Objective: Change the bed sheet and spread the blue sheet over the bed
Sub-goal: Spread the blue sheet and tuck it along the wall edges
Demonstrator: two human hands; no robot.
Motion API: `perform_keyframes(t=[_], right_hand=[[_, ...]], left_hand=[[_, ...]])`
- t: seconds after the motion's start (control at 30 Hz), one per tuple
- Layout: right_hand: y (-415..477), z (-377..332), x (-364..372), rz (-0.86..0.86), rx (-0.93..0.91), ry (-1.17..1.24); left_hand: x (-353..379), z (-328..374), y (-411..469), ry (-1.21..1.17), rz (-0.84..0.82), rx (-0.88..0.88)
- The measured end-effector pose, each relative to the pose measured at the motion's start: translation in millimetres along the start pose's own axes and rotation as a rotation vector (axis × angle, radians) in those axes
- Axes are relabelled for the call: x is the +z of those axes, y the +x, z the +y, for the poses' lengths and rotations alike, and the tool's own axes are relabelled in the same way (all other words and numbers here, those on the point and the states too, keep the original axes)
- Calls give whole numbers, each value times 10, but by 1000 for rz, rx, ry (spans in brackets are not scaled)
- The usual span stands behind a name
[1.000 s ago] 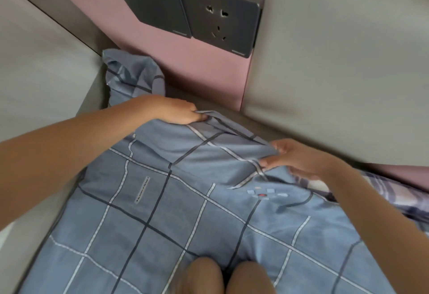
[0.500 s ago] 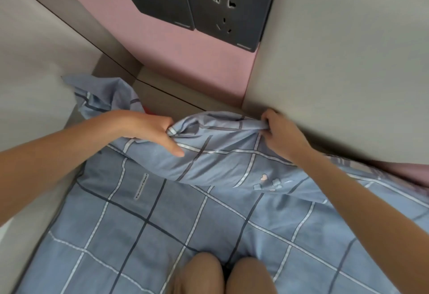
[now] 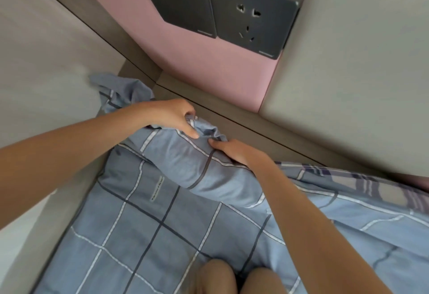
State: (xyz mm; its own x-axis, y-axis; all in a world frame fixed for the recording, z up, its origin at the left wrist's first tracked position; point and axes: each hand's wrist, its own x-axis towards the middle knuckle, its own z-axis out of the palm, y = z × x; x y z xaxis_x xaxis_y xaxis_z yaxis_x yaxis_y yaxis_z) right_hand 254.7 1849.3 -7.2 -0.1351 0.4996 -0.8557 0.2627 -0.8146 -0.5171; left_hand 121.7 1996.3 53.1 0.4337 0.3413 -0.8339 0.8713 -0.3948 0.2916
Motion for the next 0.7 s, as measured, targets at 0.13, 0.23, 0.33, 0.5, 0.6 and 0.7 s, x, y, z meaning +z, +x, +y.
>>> perform_keyframes(t=[0.13, 0.23, 0.33, 0.5, 0.6, 0.7], right_hand=[[41, 159, 110, -5, 86, 214], [42, 250, 135, 13, 104, 397], [-21, 330, 100, 10, 87, 433], [-33, 357, 158, -36, 52, 668], [18, 433, 151, 81, 142, 640], [65, 484, 200, 234, 222, 449]], left_hand=[[-308, 140, -269, 198, -46, 95], [-558, 71, -446, 342, -62, 76], [-790, -25, -551, 442, 55, 107], [-787, -226, -377, 246, 379, 179], [-571, -411, -124, 341, 459, 77], [-577, -467, -6, 413, 528, -49]])
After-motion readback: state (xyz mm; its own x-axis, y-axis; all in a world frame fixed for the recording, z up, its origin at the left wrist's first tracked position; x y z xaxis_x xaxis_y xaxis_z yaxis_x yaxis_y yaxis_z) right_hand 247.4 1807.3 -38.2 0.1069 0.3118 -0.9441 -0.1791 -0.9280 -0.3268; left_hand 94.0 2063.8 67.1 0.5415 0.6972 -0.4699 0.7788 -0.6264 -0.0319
